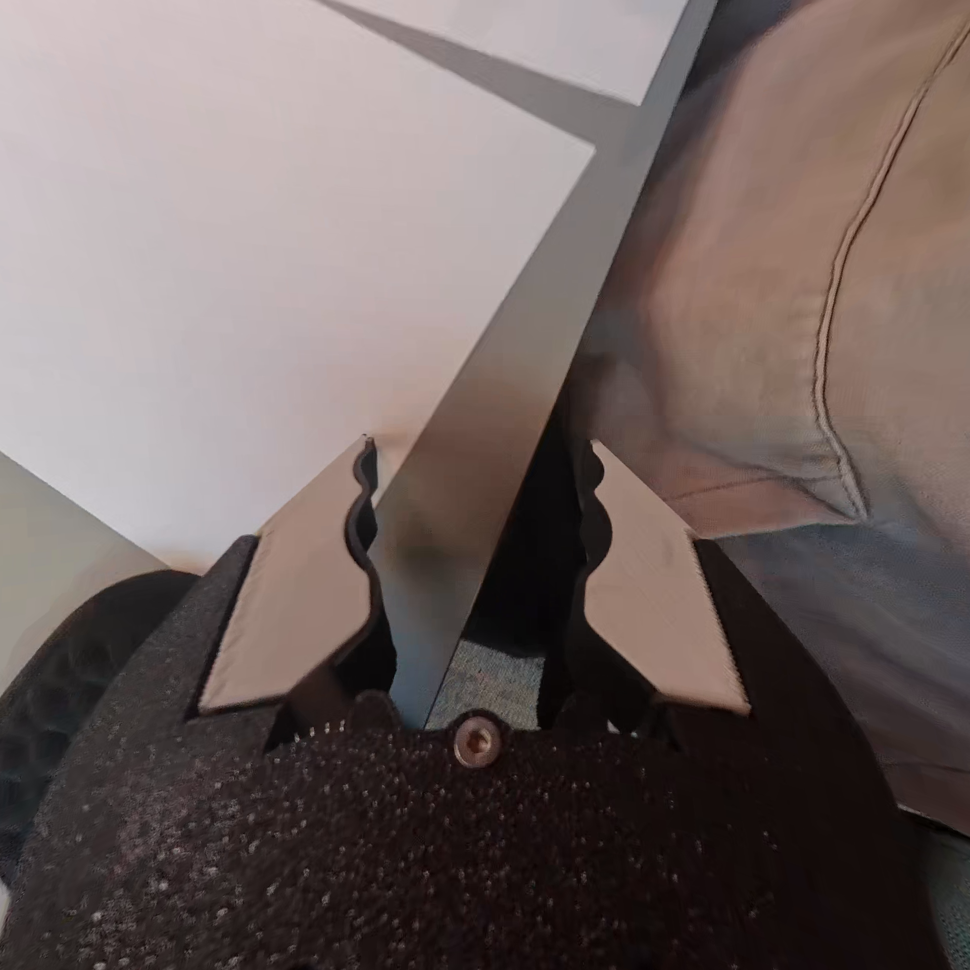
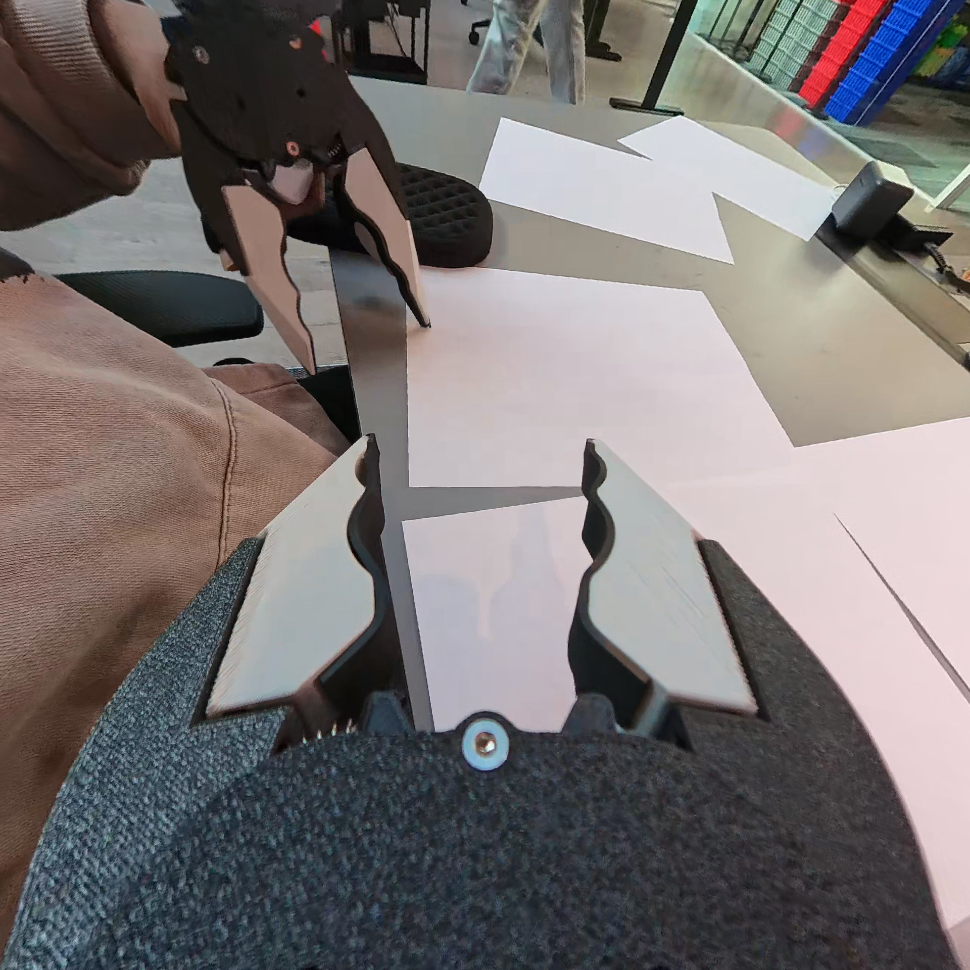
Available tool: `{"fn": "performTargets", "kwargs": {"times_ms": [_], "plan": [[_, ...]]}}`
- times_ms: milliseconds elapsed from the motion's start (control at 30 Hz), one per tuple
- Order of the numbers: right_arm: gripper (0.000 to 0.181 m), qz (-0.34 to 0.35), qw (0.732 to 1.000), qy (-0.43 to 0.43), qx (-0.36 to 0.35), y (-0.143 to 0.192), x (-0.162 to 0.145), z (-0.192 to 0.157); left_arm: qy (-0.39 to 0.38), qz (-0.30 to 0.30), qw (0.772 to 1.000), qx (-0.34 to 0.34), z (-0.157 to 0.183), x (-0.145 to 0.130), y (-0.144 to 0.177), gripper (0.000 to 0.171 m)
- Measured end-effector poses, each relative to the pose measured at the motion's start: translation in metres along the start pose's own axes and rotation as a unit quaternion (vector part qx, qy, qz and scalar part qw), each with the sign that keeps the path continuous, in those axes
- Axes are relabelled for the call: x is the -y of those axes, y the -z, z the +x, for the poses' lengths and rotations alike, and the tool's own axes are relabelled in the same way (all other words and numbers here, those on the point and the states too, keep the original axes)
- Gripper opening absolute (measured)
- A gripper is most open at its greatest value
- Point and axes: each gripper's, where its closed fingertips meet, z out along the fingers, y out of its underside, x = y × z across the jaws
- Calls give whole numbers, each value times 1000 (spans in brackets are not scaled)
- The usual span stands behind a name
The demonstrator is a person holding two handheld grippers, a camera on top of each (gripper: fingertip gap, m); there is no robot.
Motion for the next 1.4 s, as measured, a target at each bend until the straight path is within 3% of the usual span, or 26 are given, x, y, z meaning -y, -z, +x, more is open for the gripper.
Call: {"fn": "performTargets", "kwargs": {"times_ms": [100,200,300,400,533,633,667,800,967,1133,1300,1400], "plan": [[76,3,1000,-13,0,7,-5,-1,-43,-28,998,26,13,-10,0,95],[75,3,1000,-22,-8,15,-11,1,-53,-28,998,21,22,-8,12,67],[73,11,999,-26,-20,24,-10,4,-77,-11,995,62,13,1,15,70],[70,22,999,-29,-35,33,-10,9,-144,-53,983,102,6,-11,1,75],[70,35,997,-43,-55,46,-11,18,-200,-54,963,173,-1,-9,-2,44],[65,70,993,-74,-56,59,-9,23,-196,-14,965,175,14,0,12,4],[63,86,991,-91,-56,63,-7,26,-189,1,964,186,13,3,19,0],[61,129,979,-139,-79,82,-1,44,-77,109,974,185,-2,29,66,0],[60,177,966,-150,-113,101,22,58,75,275,944,165,-58,68,144,0],[59,143,973,-129,-125,92,20,60,122,338,919,161,-117,93,196,0],[61,20,973,-157,-169,76,-39,80,127,376,906,145,-148,115,226,0],[62,46,970,-173,-162,74,-34,81,121,404,898,124,-154,125,238,0]]}}
